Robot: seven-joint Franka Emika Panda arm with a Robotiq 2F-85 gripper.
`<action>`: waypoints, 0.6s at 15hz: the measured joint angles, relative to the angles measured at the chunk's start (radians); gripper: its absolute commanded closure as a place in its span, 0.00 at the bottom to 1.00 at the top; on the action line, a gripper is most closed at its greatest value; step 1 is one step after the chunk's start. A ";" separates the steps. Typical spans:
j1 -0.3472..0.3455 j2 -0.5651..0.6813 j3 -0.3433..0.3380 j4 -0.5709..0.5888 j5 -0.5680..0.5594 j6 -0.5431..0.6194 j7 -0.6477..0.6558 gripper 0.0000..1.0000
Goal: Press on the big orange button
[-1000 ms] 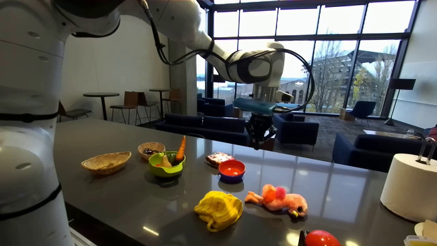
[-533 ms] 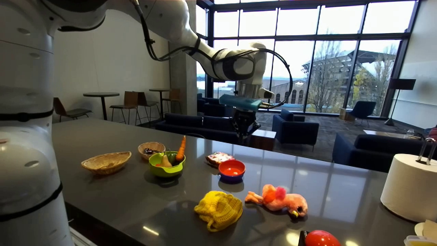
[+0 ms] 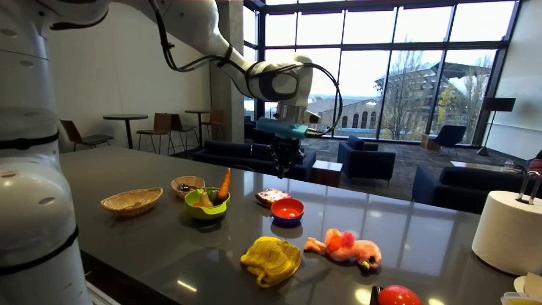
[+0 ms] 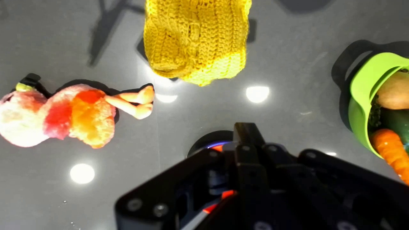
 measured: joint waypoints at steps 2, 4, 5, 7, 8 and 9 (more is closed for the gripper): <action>0.018 -0.025 0.002 -0.030 0.000 0.002 0.015 1.00; 0.037 -0.047 0.006 -0.056 0.000 0.002 0.038 1.00; 0.046 -0.056 0.009 -0.068 0.000 0.002 0.047 1.00; 0.065 -0.075 0.014 -0.089 0.000 0.002 0.063 1.00; 0.073 -0.084 0.017 -0.097 0.000 0.000 0.085 1.00; 0.080 -0.094 0.021 -0.102 0.000 -0.006 0.116 1.00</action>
